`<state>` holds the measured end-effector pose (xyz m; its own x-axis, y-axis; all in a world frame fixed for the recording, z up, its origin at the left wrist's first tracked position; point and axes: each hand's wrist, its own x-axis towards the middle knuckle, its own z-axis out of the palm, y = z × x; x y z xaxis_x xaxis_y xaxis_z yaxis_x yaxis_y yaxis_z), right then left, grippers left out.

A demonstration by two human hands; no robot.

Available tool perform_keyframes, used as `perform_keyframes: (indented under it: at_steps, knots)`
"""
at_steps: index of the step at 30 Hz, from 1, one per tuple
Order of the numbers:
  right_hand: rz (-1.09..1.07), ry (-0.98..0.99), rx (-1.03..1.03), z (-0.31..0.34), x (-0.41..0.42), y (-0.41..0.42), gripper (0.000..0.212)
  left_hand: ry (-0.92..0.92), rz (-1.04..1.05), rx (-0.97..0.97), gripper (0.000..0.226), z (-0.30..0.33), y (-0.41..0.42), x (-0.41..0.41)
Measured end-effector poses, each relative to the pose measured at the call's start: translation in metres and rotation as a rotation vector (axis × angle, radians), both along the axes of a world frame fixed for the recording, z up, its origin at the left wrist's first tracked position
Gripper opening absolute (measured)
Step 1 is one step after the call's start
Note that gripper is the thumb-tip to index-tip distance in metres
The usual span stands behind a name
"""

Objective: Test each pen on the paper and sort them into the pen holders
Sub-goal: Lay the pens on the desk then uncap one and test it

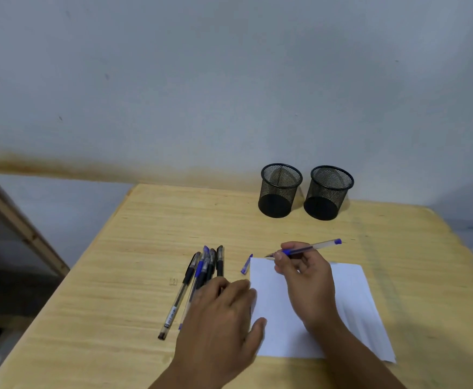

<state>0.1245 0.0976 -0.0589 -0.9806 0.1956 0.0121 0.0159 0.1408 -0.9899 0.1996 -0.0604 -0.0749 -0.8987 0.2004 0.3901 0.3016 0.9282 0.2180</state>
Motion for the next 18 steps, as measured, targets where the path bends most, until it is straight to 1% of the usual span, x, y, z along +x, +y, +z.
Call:
perform_keyframes:
  at_steps: [4, 9, 14, 18]
  knots:
    - [0.036, 0.054, 0.099, 0.001, -0.002, 0.0, 0.013, -0.04, -0.01, 0.004, 0.039, -0.003, 0.0, -0.001]
    - [0.062, 0.084, 0.056, 0.004, -0.01, -0.003, 0.016, -0.028, -0.011, 0.022, 0.034, -0.004, 0.001, -0.001]
    - [0.074, 0.065, 0.107, 0.002, -0.017, -0.004, 0.014, -0.006, -0.004, 0.047, 0.041, -0.008, 0.001, -0.004]
    - [0.08, 0.045, 0.156, -0.002, -0.025, -0.003, 0.014, -0.017, -0.003, 0.028, 0.045, -0.01, 0.002, -0.007]
